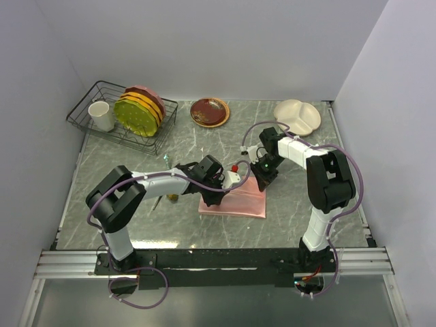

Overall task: Fold the napkin into a case and place the utensils inside
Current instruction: Smooth out the 2/3-rectangle-folded napkin at the center of the board.

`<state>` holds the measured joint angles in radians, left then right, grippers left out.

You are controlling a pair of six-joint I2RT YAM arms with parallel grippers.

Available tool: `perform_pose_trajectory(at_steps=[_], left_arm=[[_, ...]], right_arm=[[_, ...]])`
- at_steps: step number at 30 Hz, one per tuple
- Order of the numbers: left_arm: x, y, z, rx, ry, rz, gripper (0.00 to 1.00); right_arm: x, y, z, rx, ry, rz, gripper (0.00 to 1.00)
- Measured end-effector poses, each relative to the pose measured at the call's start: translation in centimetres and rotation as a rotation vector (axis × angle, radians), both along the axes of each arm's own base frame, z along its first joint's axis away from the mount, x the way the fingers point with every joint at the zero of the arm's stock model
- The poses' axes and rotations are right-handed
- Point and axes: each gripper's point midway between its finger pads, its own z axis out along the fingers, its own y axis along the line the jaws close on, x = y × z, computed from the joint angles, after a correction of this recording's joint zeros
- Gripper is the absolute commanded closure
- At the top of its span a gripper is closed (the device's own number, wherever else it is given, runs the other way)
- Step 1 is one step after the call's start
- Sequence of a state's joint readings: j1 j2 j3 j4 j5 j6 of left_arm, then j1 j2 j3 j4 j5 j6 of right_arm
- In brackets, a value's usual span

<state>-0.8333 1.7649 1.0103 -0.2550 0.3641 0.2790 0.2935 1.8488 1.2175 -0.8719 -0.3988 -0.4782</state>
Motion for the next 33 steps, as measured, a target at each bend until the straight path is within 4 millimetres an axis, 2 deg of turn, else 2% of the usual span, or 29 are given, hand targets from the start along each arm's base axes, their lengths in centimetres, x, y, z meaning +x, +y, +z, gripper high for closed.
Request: perform_pose_trajectory(at_steps=[15, 18, 22, 24, 28, 30, 33], left_arm=[[0.2, -0.3, 0.0, 0.000, 0.004, 0.013, 0.99], [0.3, -0.4, 0.0, -0.002, 0.004, 0.013, 0.93], [0.1, 0.1, 0.5, -0.051, 0.058, 0.056, 0.89], [0.1, 1.0, 1.6, -0.111, 0.129, 0.129, 0.91], [3.7, 1.7, 6.4, -0.318, 0.220, 0.328, 0.93], [5.8, 0.8, 8.8, -0.421, 0.282, 0.406, 0.94], [7.5, -1.7, 10.3, -0.516, 0.393, 0.453, 0.92]], right_arm=[[0.0, -1.0, -0.2, -0.034, -0.011, 0.033, 1.00], [-0.1, -1.2, -0.5, -0.037, -0.007, 0.024, 1.00], [-0.3, -1.2, -1.0, -0.040, 0.004, 0.007, 1.00], [-0.3, -1.2, -1.0, -0.039, 0.006, -0.002, 1.00], [-0.3, -1.1, -1.1, -0.034, 0.005, -0.011, 1.00], [-0.3, -1.1, -1.1, -0.031, 0.005, -0.016, 1.00], [-0.3, -1.1, -1.1, -0.030, 0.005, -0.023, 1.00]])
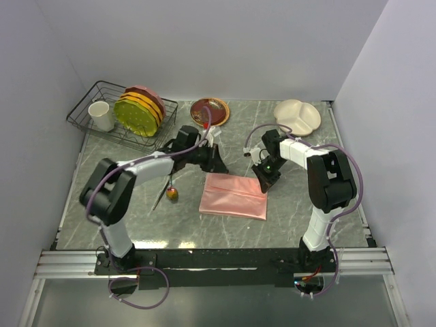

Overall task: Fold the napkin into a case and place the utensils inside
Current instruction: Smooth out the 2/3-rectangle-folded napkin at the center of the board.

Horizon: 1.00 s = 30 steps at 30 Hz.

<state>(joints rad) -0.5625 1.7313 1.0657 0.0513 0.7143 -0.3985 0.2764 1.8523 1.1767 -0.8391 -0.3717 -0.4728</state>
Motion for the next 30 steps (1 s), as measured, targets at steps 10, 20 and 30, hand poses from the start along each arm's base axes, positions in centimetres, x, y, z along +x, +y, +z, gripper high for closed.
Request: perform_pose_trajectory(at_steps=[10, 20, 30], left_arm=[[1.2, -5.7, -6.6, -0.091, 0.461, 0.170, 0.99], [1.6, -11.1, -5.7, -0.195, 0.527, 0.173, 0.99], [1.9, -11.8, -9.1, -0.156, 0.575, 0.211, 0.99]], right_arm=[[0.0, 0.0, 0.0, -0.001, 0.003, -0.018, 1.00], [0.0, 0.1, 0.0, 0.000, -0.001, -0.029, 1.00], [0.0, 0.1, 0.0, 0.001, 0.000, -0.033, 0.99]])
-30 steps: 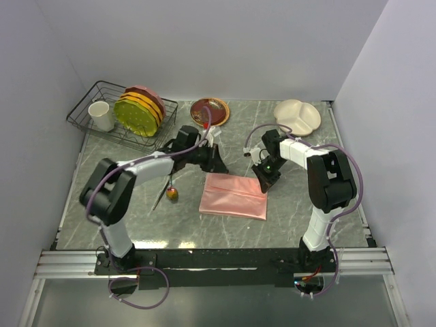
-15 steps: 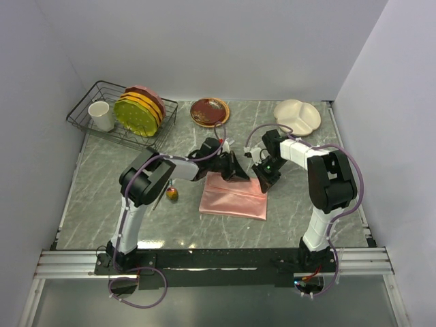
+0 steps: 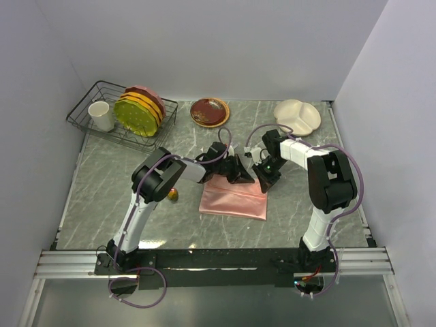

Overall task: Fold the napkin into a case and place the utensils inside
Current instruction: Smooth out the 2/3-rectangle-folded napkin at the center of the board.

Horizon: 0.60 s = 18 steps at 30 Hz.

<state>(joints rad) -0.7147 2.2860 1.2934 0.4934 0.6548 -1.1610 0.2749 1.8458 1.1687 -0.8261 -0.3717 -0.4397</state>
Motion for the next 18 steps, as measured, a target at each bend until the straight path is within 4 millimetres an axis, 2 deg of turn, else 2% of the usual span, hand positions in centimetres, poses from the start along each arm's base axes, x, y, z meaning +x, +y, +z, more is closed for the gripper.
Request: perform_pose_trajectory(at_steps=[1, 5, 6, 10, 14, 18], left_arm=[[-0.1, 0.1, -0.6, 0.012, 0.010, 0.000, 0.99], [-0.1, 0.0, -0.6, 0.016, -0.001, -0.008, 0.99], [-0.1, 0.0, -0.7, 0.020, -0.001, -0.009, 0.99], [0.0, -0.1, -0.7, 0.030, -0.005, -0.015, 0.99], [0.0, -0.1, -0.7, 0.032, -0.010, -0.018, 0.99], [0.0, -0.1, -0.7, 0.033, -0.014, -0.020, 0.99]], right_arm=[[0.0, 0.0, 0.0, 0.000, -0.001, -0.001, 0.97], [0.0, 0.1, 0.2, 0.007, 0.002, -0.009, 0.68], [0.1, 0.1, 0.4, 0.013, 0.003, -0.013, 0.66], [1.0, 0.5, 2.4, 0.076, 0.011, -0.053, 0.65], [3.3, 0.1, 6.3, 0.206, -0.023, -0.161, 0.67], [4.1, 0.6, 8.4, 0.314, -0.018, -0.262, 0.72]])
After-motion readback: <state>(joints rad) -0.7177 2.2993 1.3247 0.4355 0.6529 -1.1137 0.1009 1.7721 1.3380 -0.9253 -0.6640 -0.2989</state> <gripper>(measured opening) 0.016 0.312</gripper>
